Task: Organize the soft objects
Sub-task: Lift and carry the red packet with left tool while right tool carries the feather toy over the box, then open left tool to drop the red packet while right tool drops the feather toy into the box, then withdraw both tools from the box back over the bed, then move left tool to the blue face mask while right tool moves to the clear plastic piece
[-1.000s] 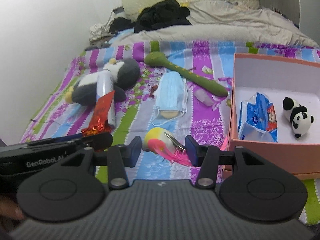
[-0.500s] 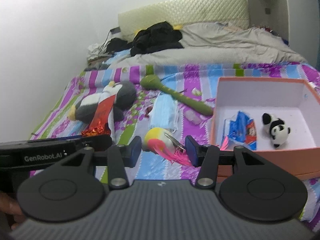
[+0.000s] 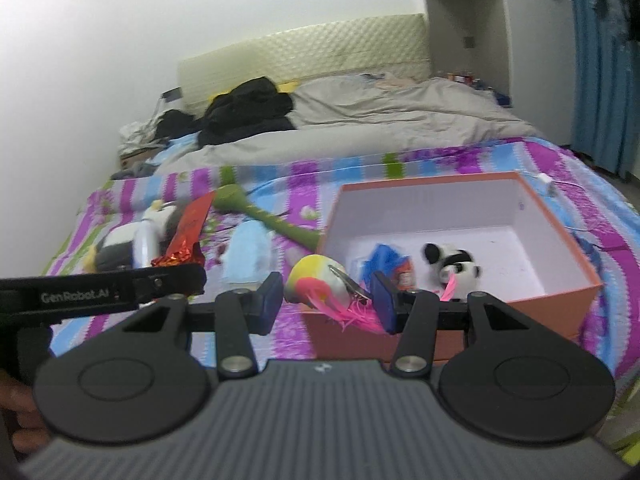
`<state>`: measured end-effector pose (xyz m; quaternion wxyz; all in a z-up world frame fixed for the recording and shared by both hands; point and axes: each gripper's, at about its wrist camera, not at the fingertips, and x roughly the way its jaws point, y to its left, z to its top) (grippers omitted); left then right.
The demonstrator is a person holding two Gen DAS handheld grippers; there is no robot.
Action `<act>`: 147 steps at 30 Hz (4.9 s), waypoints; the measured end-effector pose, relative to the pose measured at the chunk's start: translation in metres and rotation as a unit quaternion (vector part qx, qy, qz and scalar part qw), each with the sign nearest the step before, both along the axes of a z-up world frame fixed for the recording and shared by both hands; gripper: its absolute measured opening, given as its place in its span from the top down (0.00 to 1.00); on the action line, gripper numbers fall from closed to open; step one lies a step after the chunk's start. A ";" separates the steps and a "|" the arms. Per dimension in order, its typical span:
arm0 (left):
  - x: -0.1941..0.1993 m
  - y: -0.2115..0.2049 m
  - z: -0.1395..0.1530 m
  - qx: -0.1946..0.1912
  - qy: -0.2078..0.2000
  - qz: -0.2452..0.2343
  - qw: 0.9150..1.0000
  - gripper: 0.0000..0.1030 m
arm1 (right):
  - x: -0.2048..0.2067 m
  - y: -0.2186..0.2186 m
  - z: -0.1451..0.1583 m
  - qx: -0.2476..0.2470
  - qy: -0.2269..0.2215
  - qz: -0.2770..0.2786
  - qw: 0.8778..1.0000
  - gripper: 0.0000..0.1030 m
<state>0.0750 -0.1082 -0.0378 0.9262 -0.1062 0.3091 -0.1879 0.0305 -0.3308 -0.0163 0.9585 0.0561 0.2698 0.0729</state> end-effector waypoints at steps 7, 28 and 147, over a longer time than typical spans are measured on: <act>0.028 -0.046 -0.005 0.006 0.019 -0.046 0.999 0.43 | 0.014 -0.033 -0.001 -0.006 -0.001 -0.031 1.000 0.50; 0.193 -0.134 0.008 0.084 0.082 -0.095 0.989 0.43 | 0.132 -0.117 -0.012 0.039 0.130 -0.059 0.989 0.50; 0.115 0.157 -0.134 -0.066 0.058 0.152 0.984 0.53 | 0.120 0.142 -0.113 -0.060 0.053 0.105 0.991 0.46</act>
